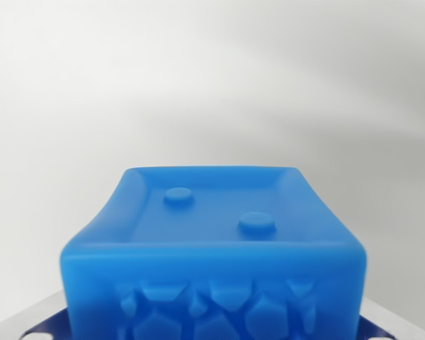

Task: Stack cube

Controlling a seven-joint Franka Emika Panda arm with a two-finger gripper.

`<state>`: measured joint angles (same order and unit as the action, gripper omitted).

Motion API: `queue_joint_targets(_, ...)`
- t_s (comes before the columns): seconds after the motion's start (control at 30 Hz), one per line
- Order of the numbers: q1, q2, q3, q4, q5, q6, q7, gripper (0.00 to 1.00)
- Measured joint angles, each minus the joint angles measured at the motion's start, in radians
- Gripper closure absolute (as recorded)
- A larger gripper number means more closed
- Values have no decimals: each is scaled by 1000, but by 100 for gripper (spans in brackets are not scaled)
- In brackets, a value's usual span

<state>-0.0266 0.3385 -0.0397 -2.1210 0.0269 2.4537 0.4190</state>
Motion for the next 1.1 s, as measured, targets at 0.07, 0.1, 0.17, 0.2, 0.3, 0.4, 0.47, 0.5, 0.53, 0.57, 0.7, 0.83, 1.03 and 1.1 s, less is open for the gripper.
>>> queue_joint_targets(0.07, 7, -3, 0, -5, 0, 2, 12, 100)
queue_joint_targets(0.1, 9, -3, 0, -6, 0, 2, 15, 100)
queue_joint_targets(0.17, 16, -6, 0, -11, 0, 5, 28, 100)
queue_joint_targets(0.2, 20, -8, 0, -15, 0, 6, 33, 100)
queue_joint_targets(0.3, 30, -13, 0, -23, -1, 9, 49, 100)
queue_joint_targets(0.4, 41, -18, 0, -30, -1, 12, 67, 100)
queue_joint_targets(0.47, 47, -21, 0, -34, -1, 14, 76, 100)
queue_joint_targets(0.5, 50, -22, 0, -36, -1, 15, 83, 100)
queue_joint_targets(0.53, 54, -24, 0, -39, -1, 16, 89, 100)
queue_joint_targets(0.57, 58, -26, 0, -42, -1, 18, 95, 100)
queue_joint_targets(0.7, 73, -31, 0, -52, -2, 21, 119, 100)
queue_joint_targets(0.83, 86, -35, 0, -58, -2, 24, 140, 100)
queue_joint_targets(1.03, 107, -44, 1, -72, -3, 28, 174, 100)
queue_joint_targets(1.1, 113, -46, 1, -75, -3, 29, 183, 100)
